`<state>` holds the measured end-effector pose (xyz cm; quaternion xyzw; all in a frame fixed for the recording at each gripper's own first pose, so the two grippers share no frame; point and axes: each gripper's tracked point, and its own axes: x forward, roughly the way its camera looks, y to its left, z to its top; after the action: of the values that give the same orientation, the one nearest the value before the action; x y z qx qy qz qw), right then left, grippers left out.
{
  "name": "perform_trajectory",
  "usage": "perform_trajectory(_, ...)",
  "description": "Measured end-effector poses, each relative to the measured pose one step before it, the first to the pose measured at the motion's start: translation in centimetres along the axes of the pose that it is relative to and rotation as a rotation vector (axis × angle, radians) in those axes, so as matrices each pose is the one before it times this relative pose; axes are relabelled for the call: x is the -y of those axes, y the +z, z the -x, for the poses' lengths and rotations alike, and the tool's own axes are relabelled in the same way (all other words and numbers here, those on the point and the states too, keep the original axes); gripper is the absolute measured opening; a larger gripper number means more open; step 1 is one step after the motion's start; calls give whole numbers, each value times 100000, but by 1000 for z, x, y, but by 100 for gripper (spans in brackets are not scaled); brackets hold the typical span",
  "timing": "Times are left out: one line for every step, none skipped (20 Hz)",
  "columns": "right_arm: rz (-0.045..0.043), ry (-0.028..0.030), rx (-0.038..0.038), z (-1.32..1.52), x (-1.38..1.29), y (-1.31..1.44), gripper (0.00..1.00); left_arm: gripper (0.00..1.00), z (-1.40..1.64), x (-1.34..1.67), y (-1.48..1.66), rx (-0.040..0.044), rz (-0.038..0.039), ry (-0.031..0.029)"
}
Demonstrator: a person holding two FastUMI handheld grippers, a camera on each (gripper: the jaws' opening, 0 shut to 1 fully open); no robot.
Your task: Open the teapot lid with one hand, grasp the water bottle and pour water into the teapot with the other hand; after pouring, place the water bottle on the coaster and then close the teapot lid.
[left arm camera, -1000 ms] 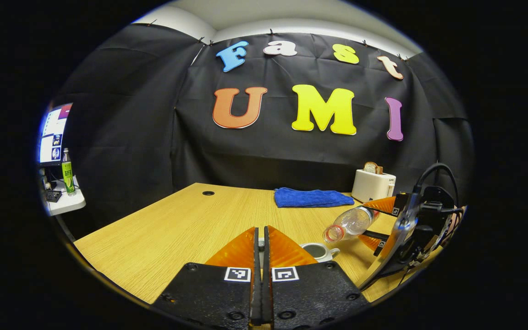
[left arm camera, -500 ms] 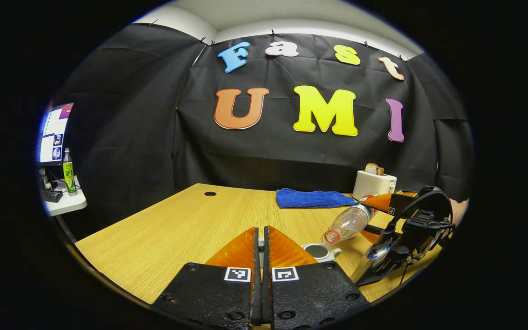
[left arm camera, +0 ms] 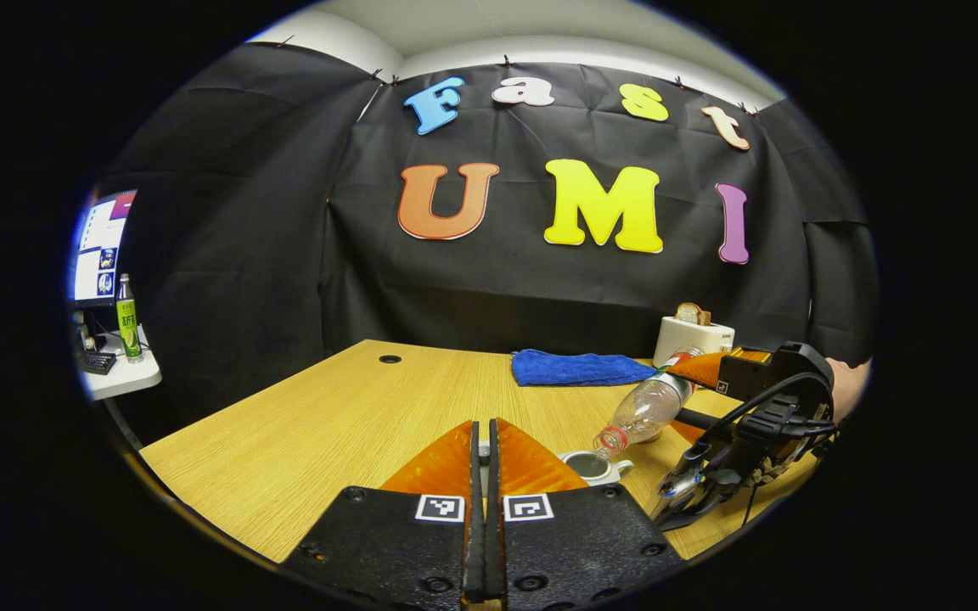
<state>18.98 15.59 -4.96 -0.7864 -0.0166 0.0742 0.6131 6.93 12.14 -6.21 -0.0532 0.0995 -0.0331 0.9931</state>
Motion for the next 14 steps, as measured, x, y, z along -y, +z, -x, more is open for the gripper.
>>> perform_trajectory(347, 120, 105, -51, -71, 69, 65, 3, 4, 9, 43, 131, 44, -82)
perform_trajectory(324, 76, -151, -1, 82, 34, 65, 3, -19, 59, 16, 96, 9, -64)
perform_trajectory(471, -59, -16, -207, 44, -10, 65, 3, 86, -106, 5, 120, 80, 14)
perform_trajectory(694, -376, -43, -40, 98, -1, 65, 3, -12, -8, 60, -10, 91, -99)
perform_trajectory(879, -808, 96, -73, 129, 51, 65, 3, -33, -24, -94, -143, 97, -14)
perform_trajectory(1025, -1005, 351, 15, 265, 156, 65, 3, -22, 10, -45, -224, 77, -50)
perform_trajectory(811, -951, 269, -195, 384, 73, 65, 3, -9, -18, -24, -83, 8, -15)
perform_trajectory(531, -360, 212, -52, 240, 37, 65, 3, 38, 14, 68, 89, -28, 71)
perform_trajectory(737, -272, 165, 27, 62, 78, 65, 3, -99, -66, 54, 80, -3, -14)
perform_trajectory(1080, -306, 109, -89, 35, -9, 65, 3, 73, -24, -19, 41, 127, 100)
perform_trajectory(1018, -277, 26, -99, -32, 47, 65, 3, 80, -23, -4, 30, 123, -90)
perform_trajectory(918, -238, 86, -84, 76, 70, 65, 3, 38, -53, -43, 103, 77, 137)
perform_trajectory(1050, -483, 164, 29, 131, 101, 65, 3, 41, -19, 91, 163, 3, 71)
perform_trajectory(971, -717, 111, -49, 255, -21, 65, 3, -29, -32, 77, 103, 9, 64)
